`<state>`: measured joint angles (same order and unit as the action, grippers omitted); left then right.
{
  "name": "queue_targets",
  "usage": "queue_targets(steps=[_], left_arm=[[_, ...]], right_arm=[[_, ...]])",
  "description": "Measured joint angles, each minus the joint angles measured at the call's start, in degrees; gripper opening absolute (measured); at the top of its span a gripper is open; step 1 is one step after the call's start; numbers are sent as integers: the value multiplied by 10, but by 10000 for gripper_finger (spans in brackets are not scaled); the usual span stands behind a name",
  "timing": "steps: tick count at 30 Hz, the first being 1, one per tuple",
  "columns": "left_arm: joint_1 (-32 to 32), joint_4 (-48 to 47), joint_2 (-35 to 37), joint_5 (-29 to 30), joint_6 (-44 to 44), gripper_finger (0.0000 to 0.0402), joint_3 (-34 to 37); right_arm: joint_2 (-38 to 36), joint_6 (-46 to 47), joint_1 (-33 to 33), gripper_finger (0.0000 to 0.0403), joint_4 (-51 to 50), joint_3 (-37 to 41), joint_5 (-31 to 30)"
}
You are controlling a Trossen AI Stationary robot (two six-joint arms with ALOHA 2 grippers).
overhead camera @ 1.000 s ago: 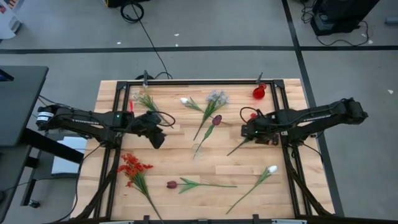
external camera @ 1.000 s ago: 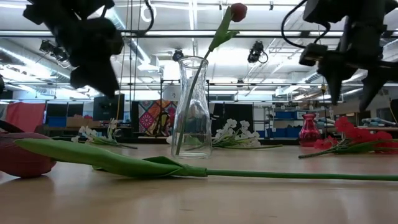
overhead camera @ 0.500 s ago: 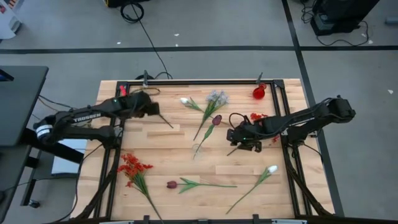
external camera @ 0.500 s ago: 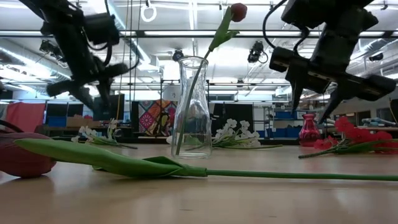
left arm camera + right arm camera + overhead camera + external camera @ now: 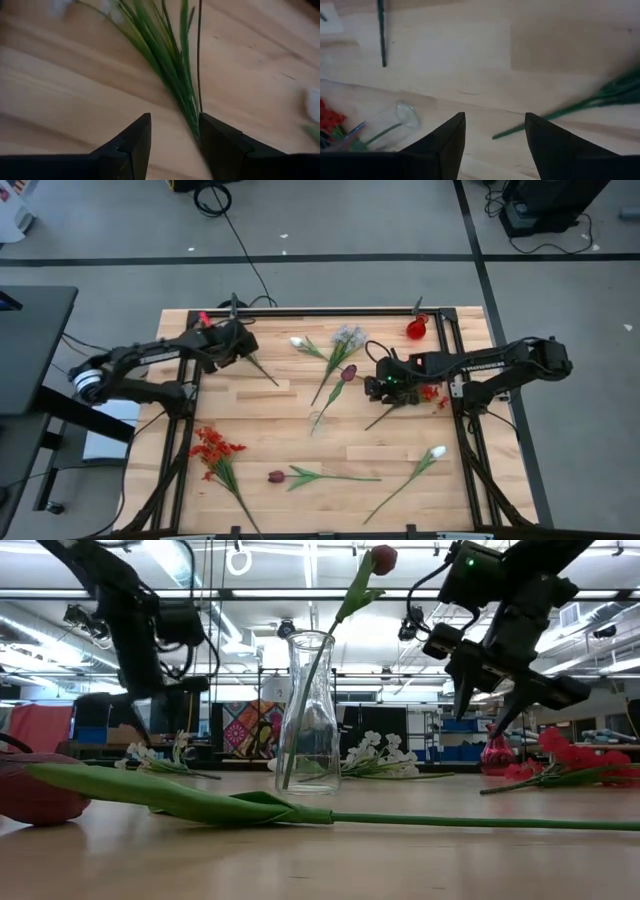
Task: Sort flowers into vase by color
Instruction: Put the left white flowers into the transparent vase
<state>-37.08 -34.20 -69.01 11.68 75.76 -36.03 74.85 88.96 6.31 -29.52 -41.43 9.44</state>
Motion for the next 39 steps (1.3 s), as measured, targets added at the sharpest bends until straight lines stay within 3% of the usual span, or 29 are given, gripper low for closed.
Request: queue_targets(steps=[6, 16, 24, 28, 33, 39], left_arm=[[-1, 70, -86, -8, 60, 169, 0], [-11, 100, -135, 0, 99, 169, -1], [-15, 102, -161, 2, -41, 162, -3], [-15, 105, -162, 11, -37, 151, -2], [-15, 105, -163, 14, -31, 124, -1], [-10, 101, -147, 11, -30, 56, 1]], right_arm=[[0, -85, 21, 213, -1, 0, 44], [0, -201, 56, 213, -1, 0, 91], [0, -279, 69, 213, -1, 0, 102], [0, -311, 69, 213, -2, 0, 99], [0, -336, 69, 213, -2, 0, 98], [0, -350, 69, 213, -2, 0, 96]])
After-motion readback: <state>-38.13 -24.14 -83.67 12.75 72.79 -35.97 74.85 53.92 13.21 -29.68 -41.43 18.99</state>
